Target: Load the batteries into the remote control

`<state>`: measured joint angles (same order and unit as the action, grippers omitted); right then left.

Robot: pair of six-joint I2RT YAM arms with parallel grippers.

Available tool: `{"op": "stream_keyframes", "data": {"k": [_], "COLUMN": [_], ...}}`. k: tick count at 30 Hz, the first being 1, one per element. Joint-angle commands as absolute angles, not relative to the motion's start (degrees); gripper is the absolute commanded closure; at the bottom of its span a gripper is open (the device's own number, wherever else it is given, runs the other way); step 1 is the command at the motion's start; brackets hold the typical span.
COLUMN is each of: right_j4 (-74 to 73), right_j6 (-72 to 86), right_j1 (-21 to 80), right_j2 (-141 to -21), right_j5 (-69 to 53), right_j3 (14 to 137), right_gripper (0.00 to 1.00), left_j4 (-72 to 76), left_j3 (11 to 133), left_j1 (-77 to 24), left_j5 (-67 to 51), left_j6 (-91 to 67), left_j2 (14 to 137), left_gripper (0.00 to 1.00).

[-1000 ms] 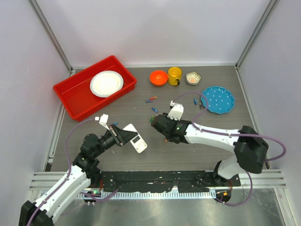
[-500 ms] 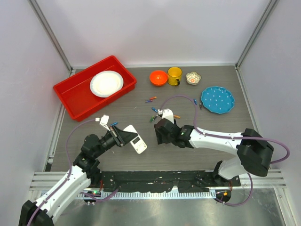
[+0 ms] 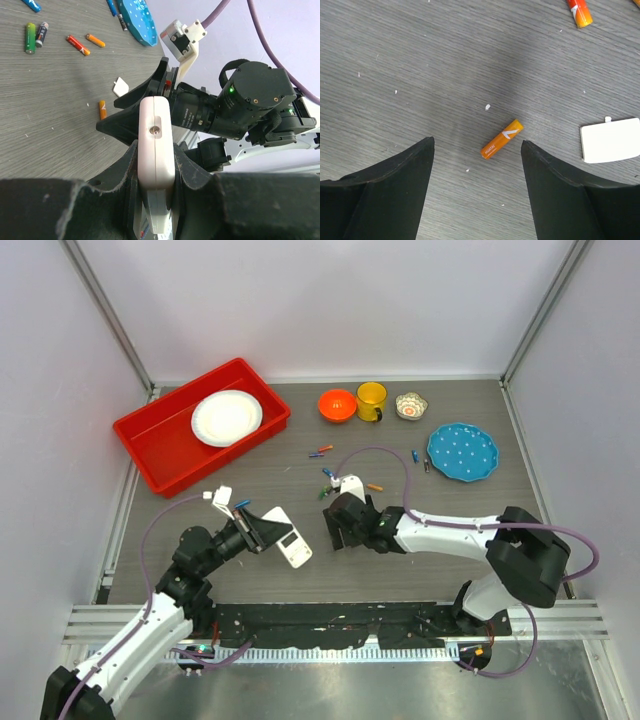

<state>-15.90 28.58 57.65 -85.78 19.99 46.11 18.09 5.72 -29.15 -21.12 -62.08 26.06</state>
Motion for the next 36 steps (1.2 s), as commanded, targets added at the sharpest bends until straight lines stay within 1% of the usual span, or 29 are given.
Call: {"op": "stream_keyframes", "data": {"k": [1, 6, 10, 13, 18, 21, 26, 27, 28, 30, 31, 34, 36], "right_j4": [-11.69, -12.04, -12.92, -13.97, -14.94, -14.85, -15.38, -15.73, -16.08, -17.14, -17.14, -16.70, -15.73], "right_j6": [33.90, 38.84, 42.18, 44.47, 47.19, 48.25, 49.66, 49.83, 49.92, 50.62, 50.97, 54.83, 61.58], "right_j1": [56.34, 55.81, 55.20, 54.84, 54.06, 53.62, 53.53, 53.53, 53.53, 53.53, 53.44, 53.26, 53.09], "right_j2": [-85.69, -87.80, -88.86, -89.65, -90.18, -90.70, -91.40, -91.49, -91.67, -91.85, -91.85, -90.97, -88.09], "right_j5": [20.48, 21.53, 21.97, 22.58, 22.76, 21.89, 20.92, 20.40, 20.04, 19.34, 19.16, 18.98, 20.21], "right_j3": [44.83, 45.17, 45.35, 45.70, 44.91, 44.30, 43.86, 44.03, 44.29, 44.12, 43.69, 42.63, 41.58], "right_gripper": [0.29, 0.39, 0.49, 0.53, 0.57, 0.63, 0.76, 0.80, 0.88, 0.94, 0.99, 0.99, 0.99], "left_j4": [19.51, 19.86, 19.95, 19.51, 19.16, 19.07, 19.16, 18.90, 18.72, 18.63, 18.63, 18.98, 19.16], "left_j3": [5.62, 5.62, 5.54, 5.45, 5.54, 5.71, 5.80, 5.97, 6.06, 6.24, 6.24, 6.24, 6.24], "left_j1": [-29.18, -29.27, -29.18, -29.18, -29.18, -29.18, -29.18, -29.18, -29.18, -29.27, -29.18, -29.18, -29.18], "left_j5": [-21.18, -21.36, -21.45, -21.45, -21.53, -21.71, -21.88, -21.88, -21.80, -21.71, -21.53, -21.01, -20.92], "left_j6": [-61.52, -61.52, -61.61, -61.61, -61.35, -61.08, -60.91, -60.91, -60.91, -60.82, -60.82, -60.91, -61.08], "left_j2": [25.75, 26.45, 26.28, 25.75, 25.14, 25.40, 25.40, 25.49, 25.40, 25.22, 25.05, 24.96, 24.87], "left_gripper": [1.00, 1.00, 1.00, 1.00, 1.00, 1.00, 1.00, 1.00, 1.00, 1.00, 1.00, 1.00, 1.00]}}
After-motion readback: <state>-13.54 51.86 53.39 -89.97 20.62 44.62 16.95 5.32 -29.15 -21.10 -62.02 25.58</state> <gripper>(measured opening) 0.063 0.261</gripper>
